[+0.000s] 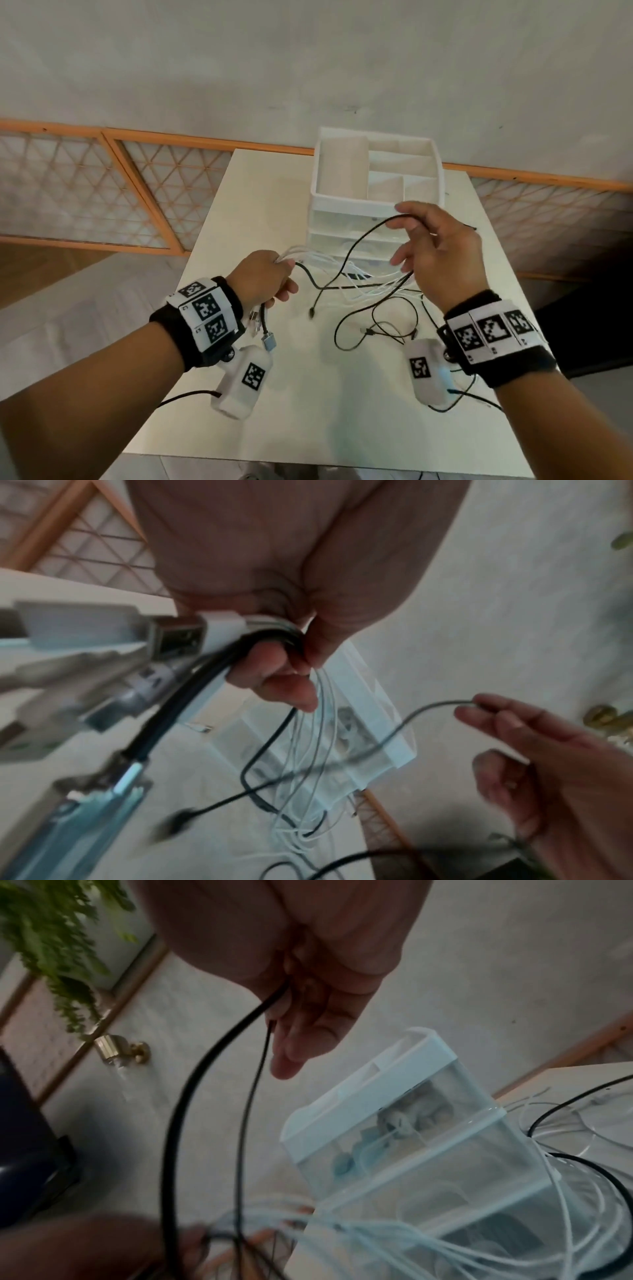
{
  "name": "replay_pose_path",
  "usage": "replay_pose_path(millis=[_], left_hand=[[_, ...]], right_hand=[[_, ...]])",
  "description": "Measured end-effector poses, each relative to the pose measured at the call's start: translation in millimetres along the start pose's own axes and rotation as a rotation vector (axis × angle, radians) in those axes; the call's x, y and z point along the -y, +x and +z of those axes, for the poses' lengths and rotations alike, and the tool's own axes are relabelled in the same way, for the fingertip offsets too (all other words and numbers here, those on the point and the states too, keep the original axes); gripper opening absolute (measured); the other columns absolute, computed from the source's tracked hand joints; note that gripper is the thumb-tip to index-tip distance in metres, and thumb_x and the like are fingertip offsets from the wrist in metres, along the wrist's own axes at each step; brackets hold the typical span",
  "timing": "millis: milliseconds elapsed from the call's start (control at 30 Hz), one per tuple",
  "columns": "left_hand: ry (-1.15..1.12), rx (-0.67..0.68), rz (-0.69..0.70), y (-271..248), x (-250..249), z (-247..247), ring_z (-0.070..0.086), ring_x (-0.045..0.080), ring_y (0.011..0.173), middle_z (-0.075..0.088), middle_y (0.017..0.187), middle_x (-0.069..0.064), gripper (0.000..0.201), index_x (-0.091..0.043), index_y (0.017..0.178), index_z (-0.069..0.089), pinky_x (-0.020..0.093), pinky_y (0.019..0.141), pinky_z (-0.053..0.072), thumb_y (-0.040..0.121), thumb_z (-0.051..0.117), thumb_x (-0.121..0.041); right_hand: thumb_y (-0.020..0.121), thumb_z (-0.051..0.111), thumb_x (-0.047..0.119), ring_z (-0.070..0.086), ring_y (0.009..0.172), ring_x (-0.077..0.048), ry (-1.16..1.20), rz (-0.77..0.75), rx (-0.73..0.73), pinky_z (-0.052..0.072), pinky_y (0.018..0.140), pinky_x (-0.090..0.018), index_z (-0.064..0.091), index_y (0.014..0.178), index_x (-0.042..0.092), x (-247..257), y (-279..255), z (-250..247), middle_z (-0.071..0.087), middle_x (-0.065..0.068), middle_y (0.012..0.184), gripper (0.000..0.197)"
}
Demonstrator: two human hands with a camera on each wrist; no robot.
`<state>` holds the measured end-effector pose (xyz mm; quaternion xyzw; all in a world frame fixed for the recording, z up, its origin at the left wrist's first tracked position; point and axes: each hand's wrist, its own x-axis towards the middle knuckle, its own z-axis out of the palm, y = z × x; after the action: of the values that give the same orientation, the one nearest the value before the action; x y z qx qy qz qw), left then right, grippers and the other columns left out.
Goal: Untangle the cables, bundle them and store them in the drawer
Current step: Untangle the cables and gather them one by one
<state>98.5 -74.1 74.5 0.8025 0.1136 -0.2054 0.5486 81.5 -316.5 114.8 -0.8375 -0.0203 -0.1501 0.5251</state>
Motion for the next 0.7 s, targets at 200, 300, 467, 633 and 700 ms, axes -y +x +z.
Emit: replay_pose_path(millis=[200,300,467,633,700], left_hand=[[-0.282,0.145,0.163,-10,-42,10,0.068,0.025,0.08,0.073,0.091,0.016,0.018,-0.005,0.101,0.05,0.036,0.074,0.053,0.104,0.043,-0.021],[-0.287,0.298,0.209,-20,-46,23,0.069,0.035,0.083,0.067,0.07,0.014,0.02,-0.006,0.096,0.049,0.044,0.087,0.051,0.105,0.041,-0.022],[-0.243,0.327,0.171,-21,-28,31,0.06,0.028,0.062,0.046,0.063,0.008,0.028,-0.011,0.081,0.041,0.024,0.055,0.051,0.105,0.039,-0.025],[-0.204,0.301,0.18,-16,-8,27,0.037,0.017,0.053,0.034,0.063,0.0,0.029,-0.014,0.08,0.041,0.036,0.063,0.042,0.104,0.042,-0.03],[-0.125,0.226,0.212,-15,-8,24,0.035,0.016,0.052,0.036,0.061,-0.002,0.029,-0.016,0.079,0.045,0.031,0.054,0.038,0.1,0.051,-0.034]], right_hand=[[0.098,0.053,0.002,0.061,0.055,0.009,-0.104,-0.158,0.319,0.041,0.059,-0.006,0.07,0.101,0.013,13,-25,14,0.076,0.003,0.089,0.02],[0.098,0.055,0.006,0.065,0.063,0.003,-0.089,-0.199,0.158,0.048,0.059,-0.013,0.071,0.102,0.015,15,-13,18,0.075,0.007,0.088,0.019],[0.099,0.057,0.015,0.067,0.078,0.0,-0.084,-0.161,-0.065,0.057,0.07,-0.033,0.07,0.099,0.026,20,16,-4,0.074,0.014,0.086,0.017],[0.096,0.057,0.029,0.06,0.059,-0.01,-0.068,-0.127,-0.235,0.048,0.057,-0.03,0.06,0.085,0.04,17,32,-32,0.075,0.015,0.086,0.017],[0.095,0.059,0.035,0.059,0.058,-0.01,-0.11,-0.089,-0.239,0.048,0.06,-0.029,0.06,0.082,0.038,4,30,-35,0.074,0.011,0.08,0.013]])
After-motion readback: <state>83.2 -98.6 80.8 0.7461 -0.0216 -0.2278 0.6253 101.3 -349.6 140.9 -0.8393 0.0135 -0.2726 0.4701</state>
